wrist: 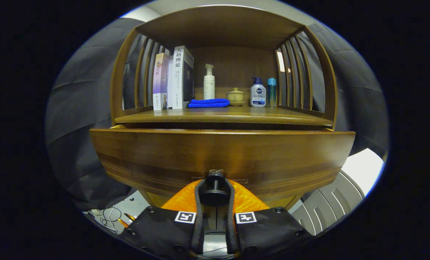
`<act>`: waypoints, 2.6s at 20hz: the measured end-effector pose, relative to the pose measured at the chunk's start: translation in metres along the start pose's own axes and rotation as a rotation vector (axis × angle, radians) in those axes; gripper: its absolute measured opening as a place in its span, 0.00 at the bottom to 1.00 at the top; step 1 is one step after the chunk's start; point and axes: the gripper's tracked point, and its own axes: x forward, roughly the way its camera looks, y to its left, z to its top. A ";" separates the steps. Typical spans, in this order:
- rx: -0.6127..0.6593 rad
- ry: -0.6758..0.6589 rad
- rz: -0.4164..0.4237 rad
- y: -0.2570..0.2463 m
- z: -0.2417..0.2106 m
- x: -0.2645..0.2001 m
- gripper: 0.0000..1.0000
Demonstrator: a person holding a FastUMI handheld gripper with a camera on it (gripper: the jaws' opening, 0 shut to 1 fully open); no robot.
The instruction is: Pull open the drawer, take out the items inside it, and place them on the countertop above the cabinet.
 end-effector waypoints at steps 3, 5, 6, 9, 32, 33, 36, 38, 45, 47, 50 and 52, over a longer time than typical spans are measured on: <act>0.009 0.007 0.008 0.001 -0.006 -0.015 0.26; 0.020 0.006 0.003 0.002 -0.010 -0.025 0.26; 0.013 0.009 0.002 0.002 -0.012 -0.029 0.26; -0.012 0.010 0.020 0.003 -0.018 -0.043 0.26; -0.089 0.085 0.098 0.007 -0.046 -0.097 0.54; -0.089 0.087 0.108 0.007 -0.045 -0.105 0.60; -0.081 0.077 0.113 0.001 -0.037 -0.122 0.79; -0.073 0.075 0.109 -0.007 -0.024 -0.135 0.91; -0.020 0.081 0.146 -0.026 0.059 -0.146 0.98; 0.015 0.094 0.130 -0.039 0.079 -0.131 0.97; 0.096 0.146 0.159 -0.033 0.097 -0.108 0.96; 0.124 0.190 0.161 -0.030 0.103 -0.090 0.97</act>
